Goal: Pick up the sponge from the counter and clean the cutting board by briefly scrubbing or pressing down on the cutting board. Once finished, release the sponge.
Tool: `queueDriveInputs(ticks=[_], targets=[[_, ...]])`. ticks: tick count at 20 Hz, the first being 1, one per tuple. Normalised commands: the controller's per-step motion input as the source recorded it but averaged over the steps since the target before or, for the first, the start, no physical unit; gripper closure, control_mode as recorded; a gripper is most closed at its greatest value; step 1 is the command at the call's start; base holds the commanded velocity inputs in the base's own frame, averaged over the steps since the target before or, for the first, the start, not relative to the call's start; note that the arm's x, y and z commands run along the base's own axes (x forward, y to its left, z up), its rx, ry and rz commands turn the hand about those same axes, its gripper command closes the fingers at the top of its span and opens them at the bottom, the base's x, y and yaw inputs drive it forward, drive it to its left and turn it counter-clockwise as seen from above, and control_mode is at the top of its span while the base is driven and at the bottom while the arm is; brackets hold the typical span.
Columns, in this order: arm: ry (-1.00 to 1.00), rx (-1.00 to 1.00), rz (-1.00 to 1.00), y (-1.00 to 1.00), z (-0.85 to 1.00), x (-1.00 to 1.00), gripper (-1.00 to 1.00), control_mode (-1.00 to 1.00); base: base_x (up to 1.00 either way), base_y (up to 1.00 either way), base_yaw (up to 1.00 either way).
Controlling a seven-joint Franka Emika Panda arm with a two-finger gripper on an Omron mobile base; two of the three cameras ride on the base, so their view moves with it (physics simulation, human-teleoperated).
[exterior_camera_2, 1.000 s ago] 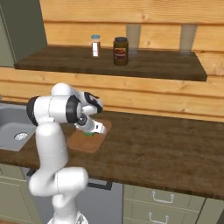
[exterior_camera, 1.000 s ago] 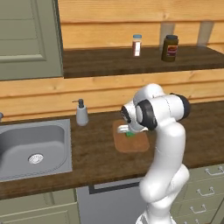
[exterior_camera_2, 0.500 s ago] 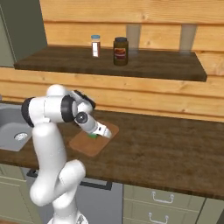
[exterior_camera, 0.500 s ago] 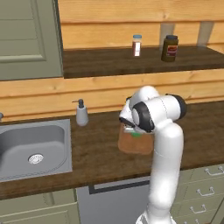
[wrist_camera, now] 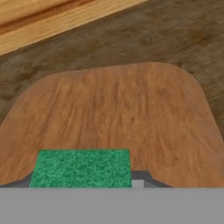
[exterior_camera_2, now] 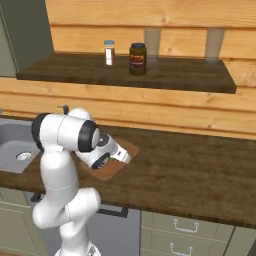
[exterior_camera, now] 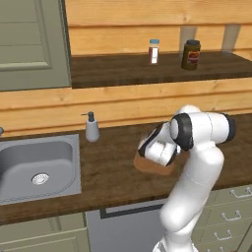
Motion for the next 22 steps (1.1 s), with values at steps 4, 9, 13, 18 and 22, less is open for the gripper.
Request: queueDriveInputs(ticks=[4,9,13,18,22], targets=[[0.39,0.24,-0.21,0.32,0.88,0.00,1.00,-1.00,0.00,0.00,0.00],[0.62,0.02,-0.09,0.85,0.95,0.03,1.00,-1.00,0.00,0.00,0.00],[0.76,-0.21,-0.01,1.00,0.98,0.09,1.00,-1.00,0.00,0.00,0.00],[0.50,-0.24,-0.13,0.98,0.47,0.00,1.00,-1.00,0.00,0.00,0.00],[0.40,-0.04,-0.26,-0.36,-0.35,-0.24,1.00,-1.00,0.00,0.00,0.00]])
